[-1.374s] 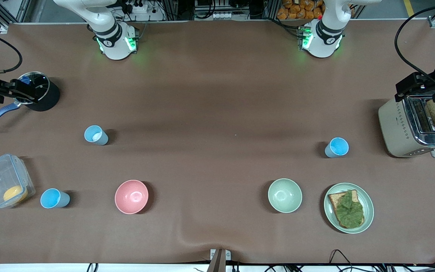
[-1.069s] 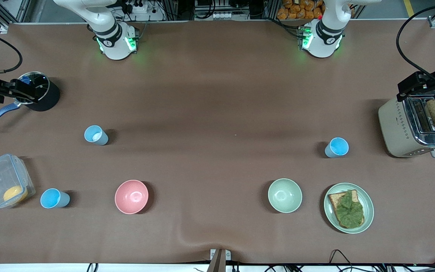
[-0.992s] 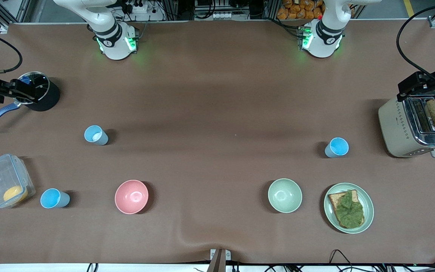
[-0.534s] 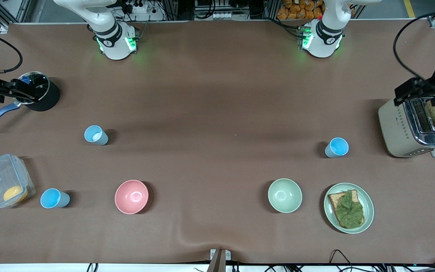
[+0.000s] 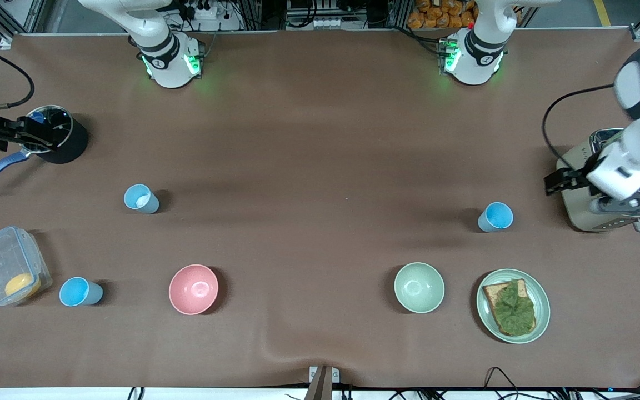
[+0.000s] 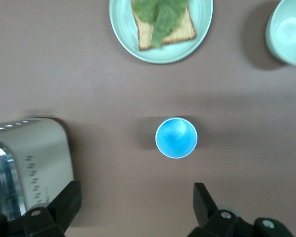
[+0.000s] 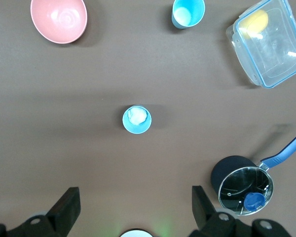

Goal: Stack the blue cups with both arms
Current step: 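Grasp the blue cup with the right gripper while the left gripper grasps another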

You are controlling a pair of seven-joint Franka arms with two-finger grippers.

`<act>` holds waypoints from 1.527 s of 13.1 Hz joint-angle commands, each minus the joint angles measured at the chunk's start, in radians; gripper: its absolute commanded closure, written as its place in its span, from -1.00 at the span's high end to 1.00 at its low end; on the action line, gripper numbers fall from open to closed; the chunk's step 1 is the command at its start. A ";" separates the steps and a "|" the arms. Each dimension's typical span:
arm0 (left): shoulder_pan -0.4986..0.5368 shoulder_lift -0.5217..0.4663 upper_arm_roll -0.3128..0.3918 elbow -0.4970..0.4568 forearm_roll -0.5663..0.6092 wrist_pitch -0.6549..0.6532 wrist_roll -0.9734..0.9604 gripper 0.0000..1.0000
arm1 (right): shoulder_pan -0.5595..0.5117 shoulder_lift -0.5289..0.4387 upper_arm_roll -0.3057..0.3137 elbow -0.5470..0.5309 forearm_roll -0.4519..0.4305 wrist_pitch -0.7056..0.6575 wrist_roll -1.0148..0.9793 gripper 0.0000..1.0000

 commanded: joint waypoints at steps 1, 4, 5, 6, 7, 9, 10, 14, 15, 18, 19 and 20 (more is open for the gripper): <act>-0.012 0.069 -0.008 -0.022 -0.013 0.055 0.005 1.00 | 0.006 0.051 0.001 -0.002 -0.014 -0.007 0.004 1.00; -0.008 0.132 -0.010 -0.025 -0.013 0.099 -0.007 1.00 | 0.015 0.144 -0.001 -0.001 -0.062 -0.012 0.010 1.00; -0.014 0.146 -0.010 -0.025 -0.015 0.104 -0.009 1.00 | 0.006 0.174 0.001 -0.002 -0.062 -0.010 0.013 1.00; -0.009 0.161 -0.010 -0.025 -0.013 0.122 -0.004 1.00 | -0.005 0.203 -0.001 -0.007 -0.058 0.004 0.013 1.00; -0.008 0.184 -0.010 -0.025 -0.013 0.138 -0.001 1.00 | -0.014 0.235 -0.001 -0.026 -0.057 0.033 0.008 1.00; -0.006 0.212 -0.010 -0.045 -0.013 0.173 -0.001 1.00 | -0.016 0.232 0.001 -0.161 -0.051 0.193 0.004 1.00; -0.003 0.216 -0.011 -0.077 -0.013 0.223 -0.001 1.00 | -0.014 0.231 0.001 -0.219 -0.050 0.268 0.002 1.00; 0.004 0.246 -0.010 -0.202 -0.013 0.434 0.001 1.00 | -0.028 0.232 0.001 -0.434 -0.048 0.569 -0.010 1.00; 0.004 0.252 -0.011 -0.203 -0.013 0.438 0.001 1.00 | -0.042 0.234 0.002 -0.454 -0.047 0.588 -0.039 1.00; 0.003 0.273 -0.017 -0.202 -0.015 0.438 -0.002 0.61 | -0.077 0.240 0.002 -0.531 -0.024 0.700 -0.120 1.00; 0.001 0.275 -0.025 -0.199 -0.015 0.438 -0.004 0.16 | -0.082 0.241 0.002 -0.560 -0.024 0.738 -0.122 1.00; -0.006 0.275 -0.026 -0.191 -0.018 0.438 -0.019 -0.73 | -0.085 0.241 0.002 -0.580 -0.019 0.763 -0.124 1.00</act>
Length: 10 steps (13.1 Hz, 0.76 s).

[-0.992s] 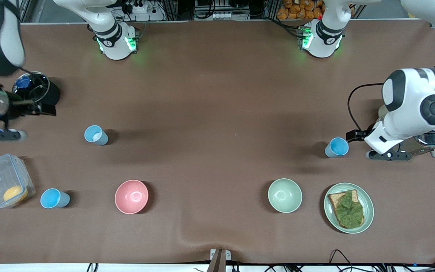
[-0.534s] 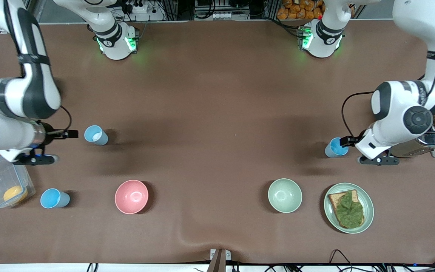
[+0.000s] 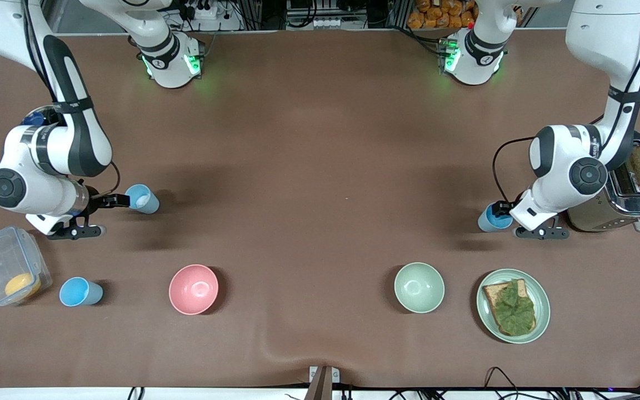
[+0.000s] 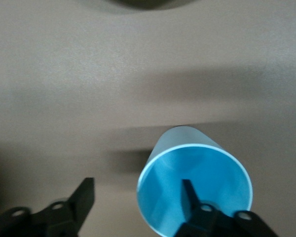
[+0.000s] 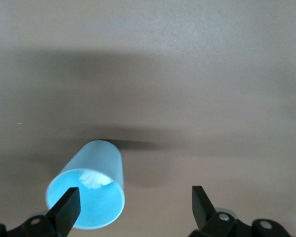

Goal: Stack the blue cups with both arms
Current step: 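Lift the blue cup with the right gripper while the left gripper lifts its cup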

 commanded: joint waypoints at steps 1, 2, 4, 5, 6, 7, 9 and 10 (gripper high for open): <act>-0.013 0.001 -0.013 0.006 -0.025 0.013 -0.052 -1.00 | -0.018 -0.027 0.011 -0.082 0.026 0.063 -0.023 1.00; -0.012 0.001 -0.026 0.007 -0.025 0.013 -0.094 -1.00 | -0.016 -0.024 0.011 -0.088 0.038 0.066 -0.023 1.00; -0.007 -0.010 -0.043 0.016 -0.027 0.013 -0.118 -1.00 | -0.016 -0.008 0.011 -0.093 0.058 0.066 -0.023 0.99; -0.007 -0.020 -0.046 0.021 -0.027 0.012 -0.140 -1.00 | -0.015 -0.004 0.011 -0.094 0.061 0.066 -0.023 0.59; -0.007 -0.039 -0.063 0.032 -0.028 0.012 -0.170 -1.00 | -0.015 0.002 0.011 -0.096 0.063 0.066 -0.023 0.03; -0.005 -0.045 -0.087 0.061 -0.030 0.004 -0.204 -1.00 | -0.015 0.004 0.012 -0.094 0.068 0.066 -0.023 -0.32; -0.005 -0.092 -0.134 0.100 -0.030 -0.054 -0.263 -1.00 | -0.013 0.009 0.011 -0.094 0.091 0.060 -0.023 -0.83; -0.005 -0.111 -0.152 0.143 -0.030 -0.119 -0.272 -1.00 | -0.010 0.013 0.011 -0.094 0.098 0.055 -0.021 -1.00</act>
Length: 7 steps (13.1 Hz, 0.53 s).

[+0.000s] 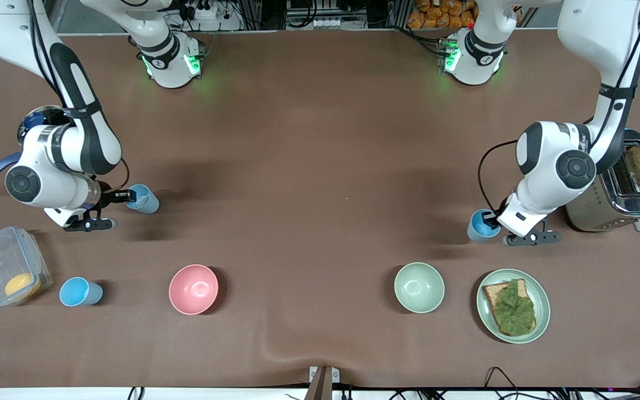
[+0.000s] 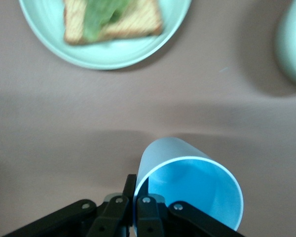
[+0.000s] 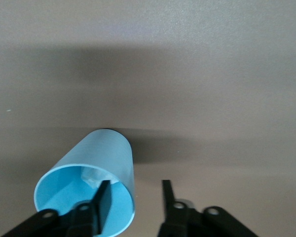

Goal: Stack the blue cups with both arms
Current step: 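Lift the blue cup with the right gripper while the left gripper lifts its cup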

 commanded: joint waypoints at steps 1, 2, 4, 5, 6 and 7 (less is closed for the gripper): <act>0.003 -0.063 -0.045 0.111 -0.017 -0.182 -0.034 -1.00 | -0.002 0.004 0.007 -0.008 0.033 -0.001 -0.013 -1.00; 0.002 -0.062 -0.054 0.180 -0.017 -0.265 -0.041 -1.00 | -0.001 0.007 0.007 -0.008 0.037 -0.003 -0.010 -1.00; -0.003 -0.055 -0.077 0.275 -0.017 -0.361 -0.076 -1.00 | 0.014 0.009 0.007 0.007 0.053 -0.045 -0.005 -1.00; 0.000 -0.057 -0.087 0.295 -0.015 -0.375 -0.089 -1.00 | 0.028 0.008 0.007 0.028 0.057 -0.078 0.001 -1.00; 0.003 -0.061 -0.093 0.306 -0.015 -0.375 -0.089 -1.00 | 0.050 0.009 0.008 0.065 0.069 -0.123 0.014 -1.00; 0.003 -0.063 -0.094 0.309 -0.015 -0.375 -0.089 -1.00 | 0.088 0.008 0.007 0.099 0.103 -0.163 0.056 -1.00</act>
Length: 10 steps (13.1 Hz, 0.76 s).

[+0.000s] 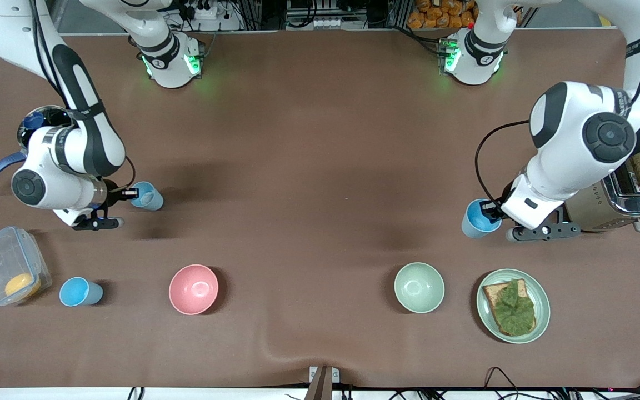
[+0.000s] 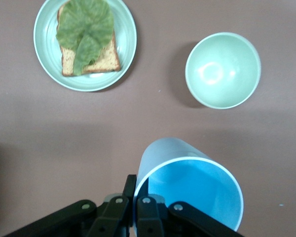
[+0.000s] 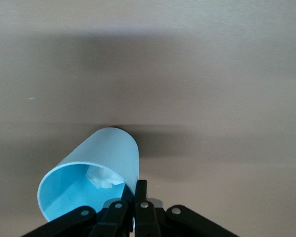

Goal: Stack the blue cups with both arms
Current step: 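Lift the blue cup with the right gripper while the left gripper lifts its cup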

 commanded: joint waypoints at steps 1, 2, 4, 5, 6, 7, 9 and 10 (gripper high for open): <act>0.007 0.008 -0.011 0.039 -0.014 -0.026 -0.015 -1.00 | 0.088 0.001 -0.001 0.106 0.063 -0.121 0.104 -1.00; 0.007 0.010 -0.011 0.044 -0.016 -0.033 -0.014 -1.00 | 0.128 0.001 0.000 0.138 0.083 -0.147 0.164 -1.00; 0.007 0.013 -0.011 0.049 -0.014 -0.033 -0.012 -1.00 | 0.237 0.004 -0.001 0.189 0.135 -0.155 0.295 -1.00; 0.006 0.015 -0.011 0.050 -0.014 -0.033 -0.014 -1.00 | 0.298 0.015 -0.001 0.215 0.182 -0.151 0.372 -1.00; 0.006 0.015 -0.011 0.050 -0.014 -0.033 -0.012 -1.00 | 0.364 0.042 -0.001 0.252 0.225 -0.143 0.449 -1.00; 0.007 0.015 -0.011 0.053 -0.016 -0.034 -0.011 -1.00 | 0.422 0.078 -0.001 0.293 0.252 -0.135 0.525 -1.00; 0.003 0.015 -0.011 0.058 -0.016 -0.033 -0.011 -1.00 | 0.536 0.148 -0.001 0.365 0.264 -0.070 0.683 -1.00; 0.001 0.015 -0.012 0.064 -0.016 -0.033 -0.015 -1.00 | 0.585 0.184 -0.001 0.399 0.264 -0.033 0.748 -1.00</act>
